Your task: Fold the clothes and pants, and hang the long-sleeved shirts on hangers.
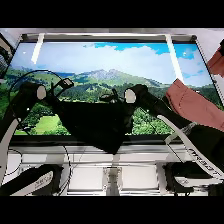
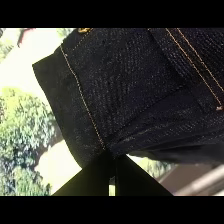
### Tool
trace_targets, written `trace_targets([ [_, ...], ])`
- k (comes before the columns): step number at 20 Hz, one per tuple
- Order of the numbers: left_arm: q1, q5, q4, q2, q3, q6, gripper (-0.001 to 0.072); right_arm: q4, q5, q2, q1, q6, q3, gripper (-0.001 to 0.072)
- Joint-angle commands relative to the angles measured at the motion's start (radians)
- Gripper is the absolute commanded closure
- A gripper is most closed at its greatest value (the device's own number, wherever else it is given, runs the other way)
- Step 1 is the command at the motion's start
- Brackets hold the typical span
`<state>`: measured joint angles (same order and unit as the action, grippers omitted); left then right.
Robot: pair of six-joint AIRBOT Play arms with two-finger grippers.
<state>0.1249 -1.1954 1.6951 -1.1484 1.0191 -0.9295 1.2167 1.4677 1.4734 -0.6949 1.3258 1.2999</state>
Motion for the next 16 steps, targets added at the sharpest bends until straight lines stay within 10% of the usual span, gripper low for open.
trace_targets([
  [1, -0.001, -0.107, 0.131, 0.024, -0.001, 0.075, 0.0696, -0.073, 0.035, -0.016, -0.042, 0.03, -0.032, 0.0688],
  [6, -0.001, -0.229, 0.096, 0.024, -0.001, 0.082, 0.0695, -0.142, 0.032, -0.055, -0.067, 0.054, -0.117, 0.0683],
  [16, -0.001, -0.487, -0.098, 0.026, -0.001, 0.134, 0.0555, -0.286, 0.056, -0.058, -0.065, 0.014, -0.139, 0.0434],
])
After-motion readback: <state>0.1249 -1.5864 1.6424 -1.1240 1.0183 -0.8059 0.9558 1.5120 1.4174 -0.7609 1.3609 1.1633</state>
